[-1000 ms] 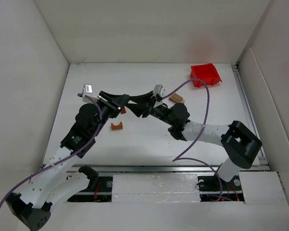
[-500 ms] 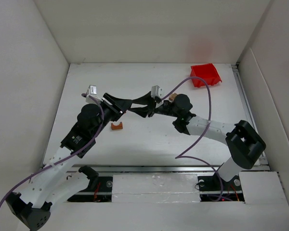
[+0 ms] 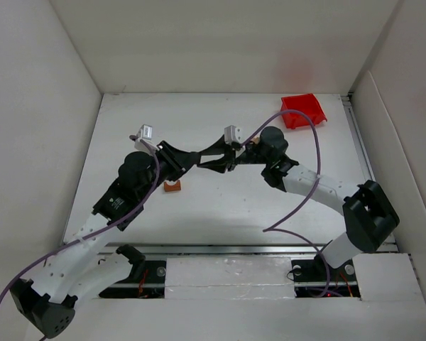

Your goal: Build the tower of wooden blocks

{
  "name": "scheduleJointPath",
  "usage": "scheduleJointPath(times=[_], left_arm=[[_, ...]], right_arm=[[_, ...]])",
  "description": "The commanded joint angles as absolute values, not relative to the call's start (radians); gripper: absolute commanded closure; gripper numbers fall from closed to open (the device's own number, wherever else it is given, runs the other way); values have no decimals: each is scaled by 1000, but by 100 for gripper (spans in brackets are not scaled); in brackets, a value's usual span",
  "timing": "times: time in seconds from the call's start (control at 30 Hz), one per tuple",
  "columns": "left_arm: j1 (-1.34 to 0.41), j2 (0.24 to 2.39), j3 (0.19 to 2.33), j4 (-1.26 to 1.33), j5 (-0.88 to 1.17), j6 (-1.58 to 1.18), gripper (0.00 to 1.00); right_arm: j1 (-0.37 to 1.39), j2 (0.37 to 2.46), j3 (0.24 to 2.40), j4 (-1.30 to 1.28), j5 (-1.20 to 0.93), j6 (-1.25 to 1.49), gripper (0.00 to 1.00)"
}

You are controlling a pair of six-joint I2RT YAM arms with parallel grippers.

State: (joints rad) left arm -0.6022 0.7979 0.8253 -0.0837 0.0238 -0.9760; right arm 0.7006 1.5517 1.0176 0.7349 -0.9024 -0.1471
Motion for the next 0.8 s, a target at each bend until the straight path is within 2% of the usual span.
scheduleJointPath(times=[0.0,0.07,0.1,0.13,0.17,0.3,0.4,0.5,0.53,0.6,0.77], left_arm=[[-601,808,867,-28,71,-956,100],[-601,818,868,-23,78,-954,100],[-601,821,868,-23,83,-956,100],[-601,825,868,-23,81,-956,100],[-601,824,868,-25,83,-956,100],[-601,821,868,-38,69,-954,100],[-601,815,868,-40,67,-954,100],[-601,818,873,-44,66,-957,100],[-601,821,873,-44,67,-957,100],[-601,824,877,-48,67,-959,100],[-601,808,874,-44,66,-957,100]], right_arm=[[696,1520,1057,666,-954,-212,80],[706,1505,1034,678,-902,-224,60],[706,1487,1026,678,-876,-225,43],[716,1476,1019,681,-855,-232,11],[725,1465,1003,681,-806,-236,0],[747,1390,942,695,-652,-259,0],[747,1364,931,666,-653,-274,1],[747,1374,949,638,-687,-272,16],[747,1381,956,632,-692,-265,26],[747,1399,960,647,-696,-243,36],[747,1436,986,643,-709,-206,38]])
